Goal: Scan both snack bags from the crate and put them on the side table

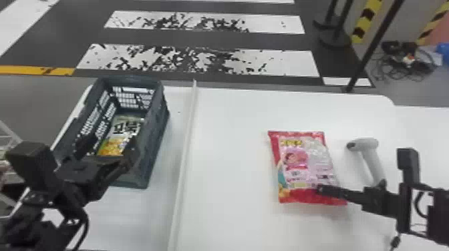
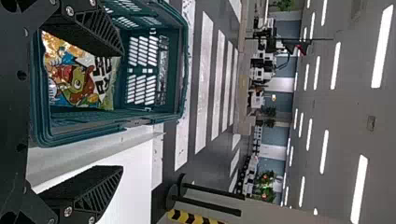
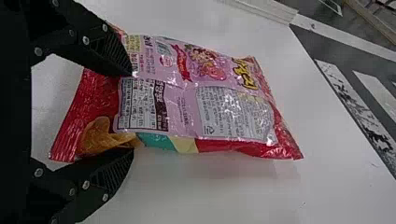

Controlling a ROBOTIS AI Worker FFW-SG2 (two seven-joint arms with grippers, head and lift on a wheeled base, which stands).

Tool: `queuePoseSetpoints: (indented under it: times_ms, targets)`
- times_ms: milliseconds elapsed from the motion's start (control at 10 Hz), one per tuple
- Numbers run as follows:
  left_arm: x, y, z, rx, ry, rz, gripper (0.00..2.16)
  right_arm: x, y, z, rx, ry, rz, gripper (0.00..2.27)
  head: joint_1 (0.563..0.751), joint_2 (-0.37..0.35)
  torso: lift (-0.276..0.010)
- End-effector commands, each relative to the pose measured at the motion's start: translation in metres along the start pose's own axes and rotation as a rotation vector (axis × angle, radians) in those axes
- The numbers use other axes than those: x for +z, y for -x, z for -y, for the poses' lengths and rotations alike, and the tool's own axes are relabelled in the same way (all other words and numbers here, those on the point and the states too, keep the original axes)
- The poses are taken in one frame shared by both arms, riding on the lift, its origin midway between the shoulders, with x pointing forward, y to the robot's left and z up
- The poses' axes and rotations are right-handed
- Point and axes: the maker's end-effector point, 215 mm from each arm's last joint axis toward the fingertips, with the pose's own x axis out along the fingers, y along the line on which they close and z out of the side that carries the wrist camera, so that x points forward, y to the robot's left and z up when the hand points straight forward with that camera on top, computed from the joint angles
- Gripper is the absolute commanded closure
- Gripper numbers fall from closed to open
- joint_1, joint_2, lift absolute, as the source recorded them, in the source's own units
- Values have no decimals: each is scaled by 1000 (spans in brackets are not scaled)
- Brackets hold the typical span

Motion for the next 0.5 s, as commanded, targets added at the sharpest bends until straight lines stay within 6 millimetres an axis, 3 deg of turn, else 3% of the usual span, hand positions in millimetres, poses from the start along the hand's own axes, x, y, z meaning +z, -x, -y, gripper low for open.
queuePoseSetpoints:
  times_ms: [0,400]
  targets:
    - [0,0,0,0,3,0,140,4,3,-1,19,-3,3,2202,695,4,-87]
    - [0,0,1,-1,5,2,140,34,36,-30,226,-112,123,2246,695,5,-87]
